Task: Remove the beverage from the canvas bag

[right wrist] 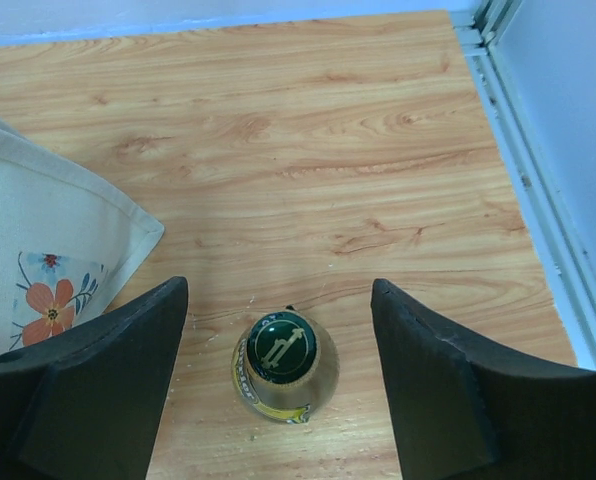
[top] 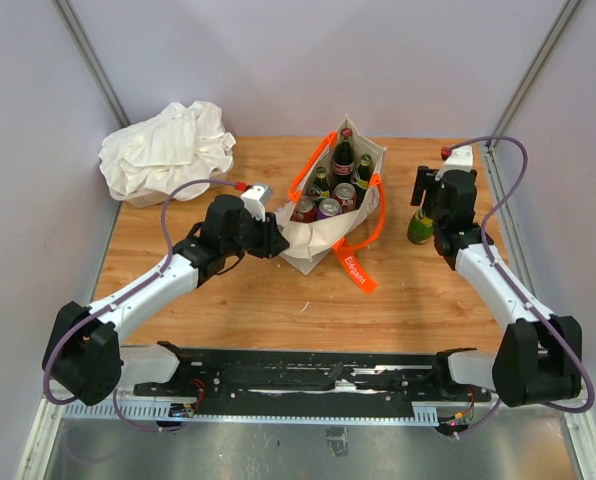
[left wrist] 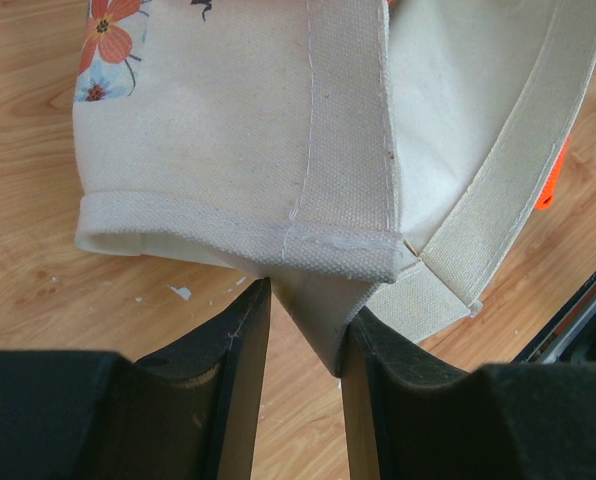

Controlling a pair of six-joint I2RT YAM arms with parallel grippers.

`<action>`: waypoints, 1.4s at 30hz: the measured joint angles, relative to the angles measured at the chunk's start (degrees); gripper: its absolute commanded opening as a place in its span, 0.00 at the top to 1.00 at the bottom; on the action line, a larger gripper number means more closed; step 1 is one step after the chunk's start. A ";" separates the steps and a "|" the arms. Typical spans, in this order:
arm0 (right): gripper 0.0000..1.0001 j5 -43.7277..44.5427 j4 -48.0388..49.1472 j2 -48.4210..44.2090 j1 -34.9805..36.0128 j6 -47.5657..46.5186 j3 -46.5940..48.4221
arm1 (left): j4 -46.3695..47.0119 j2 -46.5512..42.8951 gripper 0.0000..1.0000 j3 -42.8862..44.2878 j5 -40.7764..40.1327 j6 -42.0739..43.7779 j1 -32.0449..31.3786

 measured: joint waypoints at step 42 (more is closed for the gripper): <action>0.23 -14.71 -18.45 23.02 22.12 -0.90 26.88 | -2.27 1.51 0.64 -0.35 5.53 4.72 -1.55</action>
